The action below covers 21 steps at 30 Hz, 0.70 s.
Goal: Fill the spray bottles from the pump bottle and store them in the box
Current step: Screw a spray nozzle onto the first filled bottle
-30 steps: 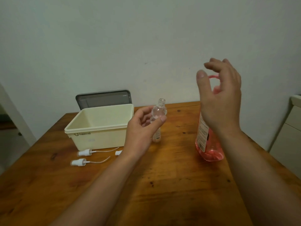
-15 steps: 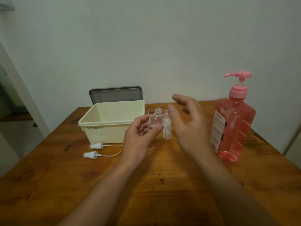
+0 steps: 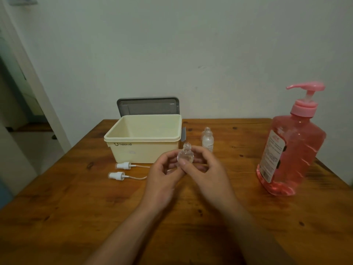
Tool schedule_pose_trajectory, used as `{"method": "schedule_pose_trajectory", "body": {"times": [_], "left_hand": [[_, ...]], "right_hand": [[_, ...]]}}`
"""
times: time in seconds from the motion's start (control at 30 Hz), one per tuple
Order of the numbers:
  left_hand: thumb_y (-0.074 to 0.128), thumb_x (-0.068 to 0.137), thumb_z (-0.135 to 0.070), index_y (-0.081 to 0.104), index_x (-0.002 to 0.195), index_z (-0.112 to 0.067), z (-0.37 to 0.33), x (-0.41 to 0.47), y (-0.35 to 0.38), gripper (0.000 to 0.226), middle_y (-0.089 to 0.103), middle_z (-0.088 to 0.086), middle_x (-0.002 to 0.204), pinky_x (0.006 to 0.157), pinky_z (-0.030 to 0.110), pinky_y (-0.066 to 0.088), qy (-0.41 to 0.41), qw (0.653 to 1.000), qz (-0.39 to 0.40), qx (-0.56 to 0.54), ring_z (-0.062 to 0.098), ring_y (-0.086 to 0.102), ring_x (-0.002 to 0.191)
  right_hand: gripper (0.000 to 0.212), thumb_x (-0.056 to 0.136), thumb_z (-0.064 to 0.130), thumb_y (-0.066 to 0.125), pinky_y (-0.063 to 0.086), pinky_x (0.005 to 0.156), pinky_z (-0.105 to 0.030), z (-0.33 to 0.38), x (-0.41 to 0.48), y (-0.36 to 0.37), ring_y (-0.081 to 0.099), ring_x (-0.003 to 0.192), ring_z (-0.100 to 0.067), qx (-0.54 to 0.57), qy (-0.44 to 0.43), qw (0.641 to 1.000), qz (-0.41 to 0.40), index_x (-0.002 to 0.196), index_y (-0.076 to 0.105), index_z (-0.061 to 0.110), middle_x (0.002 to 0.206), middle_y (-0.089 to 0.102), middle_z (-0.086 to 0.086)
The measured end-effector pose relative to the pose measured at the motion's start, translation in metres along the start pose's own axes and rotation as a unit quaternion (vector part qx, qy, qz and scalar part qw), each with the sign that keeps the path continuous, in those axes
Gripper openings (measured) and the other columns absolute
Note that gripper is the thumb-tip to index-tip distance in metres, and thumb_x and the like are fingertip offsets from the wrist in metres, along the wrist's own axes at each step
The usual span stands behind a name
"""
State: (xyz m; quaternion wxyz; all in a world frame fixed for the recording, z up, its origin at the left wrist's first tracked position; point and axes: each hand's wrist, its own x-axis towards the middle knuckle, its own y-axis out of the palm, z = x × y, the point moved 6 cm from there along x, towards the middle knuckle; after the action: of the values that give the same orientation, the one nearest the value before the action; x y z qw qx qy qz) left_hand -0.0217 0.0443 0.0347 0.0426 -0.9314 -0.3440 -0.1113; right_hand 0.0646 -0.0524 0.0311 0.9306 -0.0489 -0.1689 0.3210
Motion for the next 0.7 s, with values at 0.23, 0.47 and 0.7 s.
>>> {"method": "schedule_pose_trajectory", "body": {"times": [0.23,0.47,0.7], "left_hand": [[0.069,0.084,-0.006,0.062,0.118,-0.013,0.013,0.0,-0.006,0.035,0.073,0.002,0.104,0.072,0.013,0.052,-0.015,1.0,0.009,-0.009,0.006,0.069,0.091],[0.063,0.088,0.004,0.062,0.118,-0.016,0.021,0.004,-0.013,0.036,0.071,-0.005,0.108,0.078,0.014,0.053,-0.021,0.999,0.034,0.027,0.004,0.068,0.098],[0.058,0.091,-0.003,0.062,0.113,-0.031,0.014,0.023,-0.046,0.035,0.06,-0.016,0.114,0.087,0.015,0.041,0.012,0.961,-0.048,0.272,-0.002,0.051,0.102]], "right_hand": [[0.026,0.086,0.027,0.074,0.056,0.086,-0.027,-0.007,0.002,0.006,0.066,0.099,-0.002,0.019,0.006,1.0,0.015,0.111,0.069,0.032,0.106,0.072,0.013],[0.025,0.084,0.024,0.076,0.053,0.074,-0.015,-0.014,0.004,0.001,0.068,0.091,0.001,0.032,0.004,0.999,-0.004,0.108,0.071,0.029,0.098,0.074,0.016],[0.026,0.086,0.029,0.072,0.045,0.065,-0.002,-0.024,0.002,-0.006,0.06,0.088,0.015,0.002,0.035,0.999,-0.018,0.111,0.067,0.033,0.1,0.069,0.02]]}}
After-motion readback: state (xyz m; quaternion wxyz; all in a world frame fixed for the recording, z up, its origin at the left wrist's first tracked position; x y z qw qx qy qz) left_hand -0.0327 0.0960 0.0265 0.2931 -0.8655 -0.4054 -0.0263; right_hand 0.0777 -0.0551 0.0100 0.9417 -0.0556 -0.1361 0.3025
